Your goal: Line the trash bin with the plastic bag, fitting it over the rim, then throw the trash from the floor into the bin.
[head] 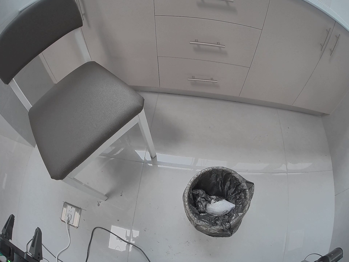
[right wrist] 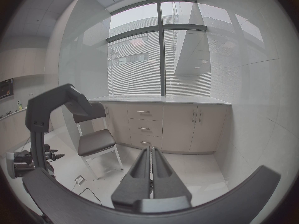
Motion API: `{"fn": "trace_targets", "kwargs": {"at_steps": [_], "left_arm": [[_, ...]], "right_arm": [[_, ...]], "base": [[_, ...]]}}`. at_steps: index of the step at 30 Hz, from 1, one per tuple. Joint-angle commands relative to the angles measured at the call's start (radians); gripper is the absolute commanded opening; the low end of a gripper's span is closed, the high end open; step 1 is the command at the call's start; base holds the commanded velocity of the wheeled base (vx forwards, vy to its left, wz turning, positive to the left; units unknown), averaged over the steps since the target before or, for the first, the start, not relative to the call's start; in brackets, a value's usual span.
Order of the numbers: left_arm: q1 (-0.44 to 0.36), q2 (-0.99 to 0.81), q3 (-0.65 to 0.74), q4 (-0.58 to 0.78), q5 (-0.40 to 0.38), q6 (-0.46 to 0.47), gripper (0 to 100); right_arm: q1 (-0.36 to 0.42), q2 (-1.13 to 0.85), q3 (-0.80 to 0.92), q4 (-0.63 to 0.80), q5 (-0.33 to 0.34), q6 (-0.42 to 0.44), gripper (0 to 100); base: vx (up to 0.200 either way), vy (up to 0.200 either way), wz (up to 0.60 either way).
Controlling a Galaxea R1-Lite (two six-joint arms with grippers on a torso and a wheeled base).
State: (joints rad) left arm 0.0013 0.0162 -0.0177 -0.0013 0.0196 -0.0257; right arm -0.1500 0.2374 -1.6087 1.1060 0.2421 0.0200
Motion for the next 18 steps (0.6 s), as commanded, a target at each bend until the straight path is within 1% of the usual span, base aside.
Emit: {"fn": "trace_targets", "kwargs": {"at_steps": [1, 3, 5, 7, 10, 12, 13, 15, 16, 17, 18], "left_arm": [[0.0, -0.016, 0.018, 0.0, 0.0, 0.0, 100], [0.0, -0.016, 0.018, 0.0, 0.0, 0.0, 100], [0.0, -0.016, 0.018, 0.0, 0.0, 0.0, 100], [0.0, -0.016, 0.018, 0.0, 0.0, 0.0, 100], [0.0, -0.016, 0.018, -0.002, 0.0, 0.0, 100], [0.0, -0.016, 0.018, 0.0, 0.0, 0.0, 100], [0.0, -0.016, 0.018, 0.0, 0.0, 0.0, 100], [0.0, -0.016, 0.018, 0.0, 0.0, 0.0, 100], [0.0, -0.016, 0.018, 0.0, 0.0, 0.0, 100], [0.0, -0.016, 0.018, 0.0, 0.0, 0.0, 100], [0.0, -0.016, 0.018, 0.0, 0.0, 0.0, 100]], "right_arm": [[0.072, -0.141, 0.237, -0.117, -0.029, -0.037, 0], [0.116, -0.155, 0.283, -0.129, -0.03, -0.061, 0], [0.142, -0.182, 0.352, -0.156, -0.032, -0.1, 0], [0.164, -0.213, 0.432, -0.196, -0.04, -0.114, 0], [0.158, -0.237, 0.518, -0.209, -0.053, -0.092, 0], [0.156, -0.237, 0.553, -0.209, -0.075, -0.075, 0], [0.156, -0.237, 0.59, -0.219, -0.109, -0.058, 0], [0.158, -0.237, 0.632, -0.232, -0.121, -0.041, 0], [0.156, -0.237, 0.691, -0.267, -0.126, -0.032, 0], [0.158, -0.237, 0.698, -0.273, -0.126, -0.032, 0], [0.156, -0.237, 0.799, -0.354, -0.135, -0.025, 0]], "base": [[0.0, 0.0, 0.0], [0.0, 0.0, 0.0], [0.0, 0.0, 0.0], [0.0, 0.0, 0.0], [0.0, 0.0, 0.0], [0.0, 0.0, 0.0], [0.0, 0.0, 0.0], [0.0, 0.0, 0.0], [0.0, 0.0, 0.0], [0.0, 0.0, 0.0], [0.0, 0.0, 0.0]]}}
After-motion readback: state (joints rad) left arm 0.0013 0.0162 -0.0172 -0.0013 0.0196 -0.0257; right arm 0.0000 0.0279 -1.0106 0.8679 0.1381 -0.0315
